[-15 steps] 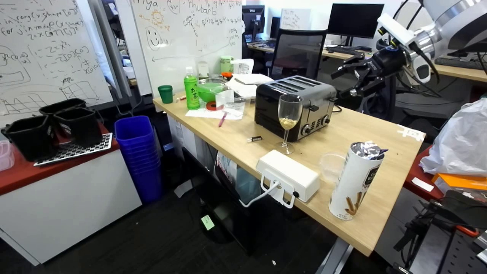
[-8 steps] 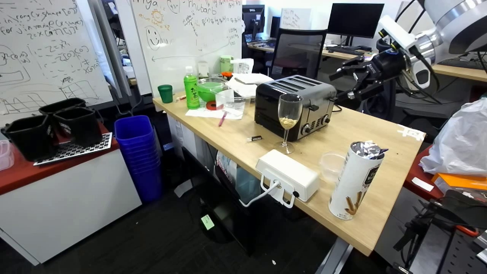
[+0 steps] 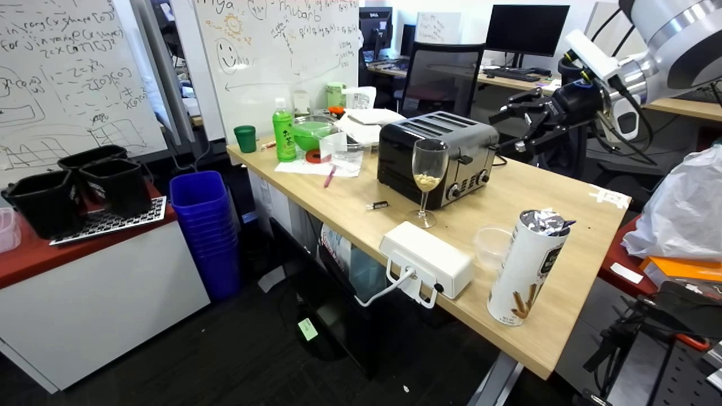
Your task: Turn the right knob on the bread toaster clockwise
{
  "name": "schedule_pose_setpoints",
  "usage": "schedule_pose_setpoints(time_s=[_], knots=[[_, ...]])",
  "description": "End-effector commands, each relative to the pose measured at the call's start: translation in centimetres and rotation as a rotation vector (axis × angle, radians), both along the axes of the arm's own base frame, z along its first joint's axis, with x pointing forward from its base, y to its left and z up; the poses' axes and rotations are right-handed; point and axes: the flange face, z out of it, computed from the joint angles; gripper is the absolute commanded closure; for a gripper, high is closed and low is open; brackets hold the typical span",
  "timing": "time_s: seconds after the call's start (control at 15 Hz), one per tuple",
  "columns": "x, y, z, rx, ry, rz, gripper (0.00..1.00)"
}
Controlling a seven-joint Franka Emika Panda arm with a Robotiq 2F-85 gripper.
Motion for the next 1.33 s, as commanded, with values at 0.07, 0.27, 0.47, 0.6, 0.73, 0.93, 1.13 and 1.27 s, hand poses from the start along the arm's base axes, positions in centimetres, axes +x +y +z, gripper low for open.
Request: schedule_pose_setpoints(time_s=[0.07, 0.27, 0.47, 0.6, 0.73, 0.93, 1.13, 1.27], knots=[[0.0, 0.0, 0.0, 0.001, 0.0, 0.001, 0.0], [0.0, 0.1, -0.5, 0.044, -0.009, -0.023, 0.0], [-0.1, 0.0, -1.6, 0.121, -0.044, -0.114, 0.0], [-0.2, -0.3, -2.3, 0.179, -0.077, -0.197, 0.0], [-0.6, -0.8, -3.2, 0.196, -0.091, -0.264, 0.0], [-1.4, -1.8, -5.0, 0.161, -0.068, -0.362, 0.0], [-1.8, -2.4, -6.7, 0.174, -0.052, -0.402, 0.0], [-1.9, -2.3, -7.7, 0.186, -0.031, -0.411, 0.0]])
